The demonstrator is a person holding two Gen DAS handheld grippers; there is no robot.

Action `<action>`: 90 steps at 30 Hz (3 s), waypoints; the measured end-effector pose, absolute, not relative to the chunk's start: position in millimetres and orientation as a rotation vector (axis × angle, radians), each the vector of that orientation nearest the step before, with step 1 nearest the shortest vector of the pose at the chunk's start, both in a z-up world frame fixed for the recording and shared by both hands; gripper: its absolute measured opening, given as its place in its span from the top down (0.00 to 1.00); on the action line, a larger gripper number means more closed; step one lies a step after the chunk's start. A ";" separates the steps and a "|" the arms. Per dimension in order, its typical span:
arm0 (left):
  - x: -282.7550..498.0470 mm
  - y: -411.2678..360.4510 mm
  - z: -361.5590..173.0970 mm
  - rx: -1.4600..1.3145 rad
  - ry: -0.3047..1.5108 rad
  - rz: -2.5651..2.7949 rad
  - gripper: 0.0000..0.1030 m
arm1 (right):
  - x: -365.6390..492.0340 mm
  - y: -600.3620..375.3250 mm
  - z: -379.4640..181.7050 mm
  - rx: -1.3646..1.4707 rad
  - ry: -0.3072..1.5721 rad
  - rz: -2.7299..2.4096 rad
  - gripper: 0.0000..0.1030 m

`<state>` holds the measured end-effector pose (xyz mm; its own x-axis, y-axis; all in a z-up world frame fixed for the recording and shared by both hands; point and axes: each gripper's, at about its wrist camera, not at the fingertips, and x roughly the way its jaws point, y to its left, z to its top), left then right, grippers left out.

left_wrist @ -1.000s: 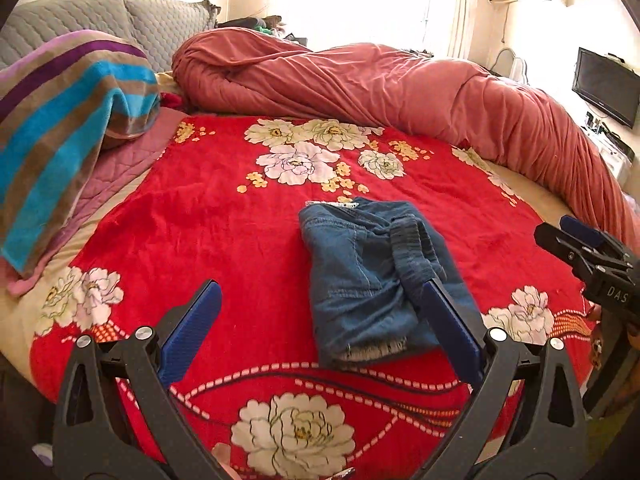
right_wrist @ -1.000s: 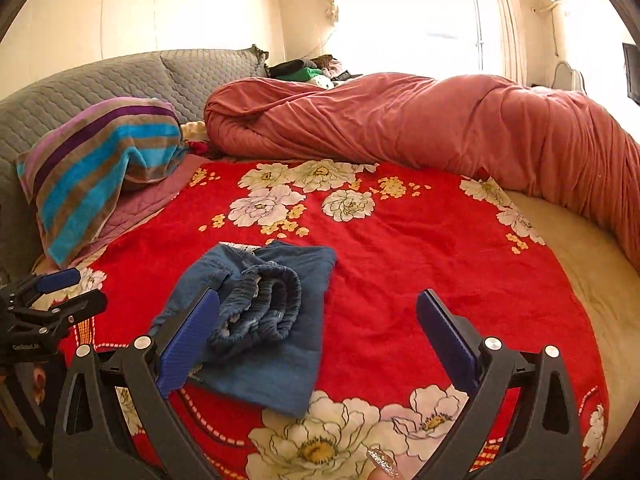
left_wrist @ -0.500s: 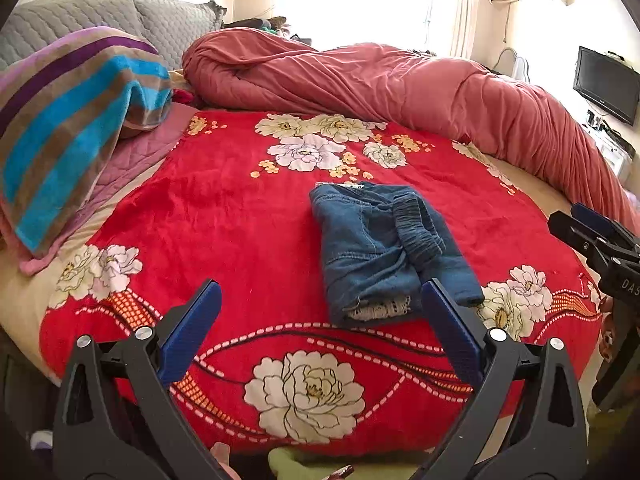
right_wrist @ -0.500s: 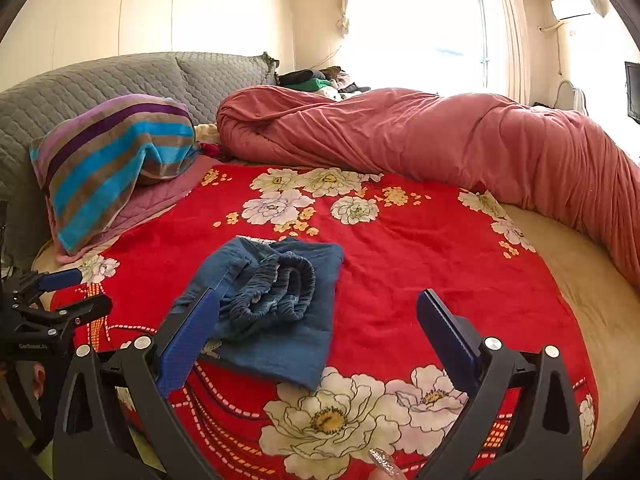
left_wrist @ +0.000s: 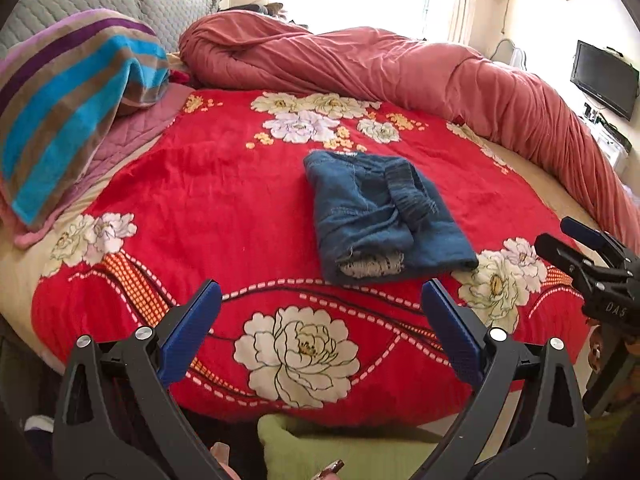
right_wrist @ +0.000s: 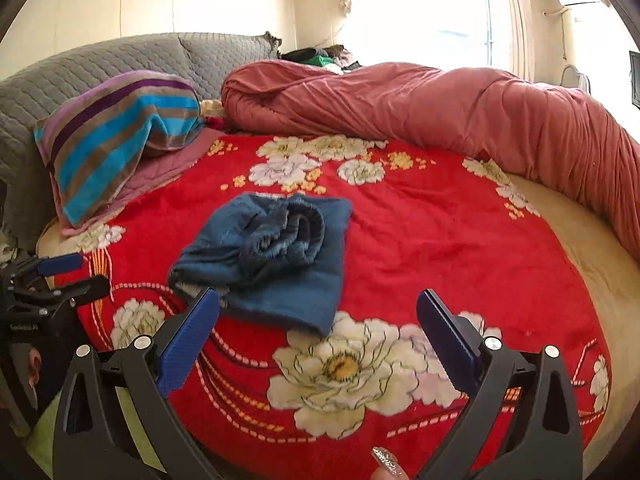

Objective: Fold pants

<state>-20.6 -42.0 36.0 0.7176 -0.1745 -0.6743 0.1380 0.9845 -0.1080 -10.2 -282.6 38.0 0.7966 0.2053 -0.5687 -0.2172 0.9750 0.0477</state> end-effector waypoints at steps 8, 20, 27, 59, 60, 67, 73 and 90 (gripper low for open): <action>-19.3 -40.3 20.5 -0.072 0.796 -0.164 0.09 | -6.7 -276.3 7.6 0.002 0.691 0.219 0.05; -17.3 -38.9 14.9 -0.073 0.812 -0.149 0.09 | -3.4 -279.2 5.6 0.005 0.694 0.208 0.05; -17.2 -38.4 13.9 -0.067 0.821 -0.134 0.09 | -3.5 -280.1 5.3 0.007 0.691 0.209 0.05; -16.6 -41.2 13.7 -0.064 0.835 -0.140 0.09 | -0.8 -283.2 3.2 0.011 0.706 0.204 0.05; -16.6 -41.2 13.7 -0.063 0.836 -0.139 0.09 | -0.6 -283.6 2.7 0.011 0.708 0.204 0.05; -16.6 -41.2 13.7 -0.063 0.837 -0.139 0.09 | -0.4 -283.4 3.2 0.009 0.708 0.203 0.05; -16.6 -40.9 13.4 -0.065 0.838 -0.140 0.09 | 1.2 -285.3 0.2 0.008 0.712 0.198 0.05; -19.5 -42.3 9.3 -0.072 0.848 -0.146 0.09 | 0.5 -286.8 -1.7 0.002 0.720 0.189 0.05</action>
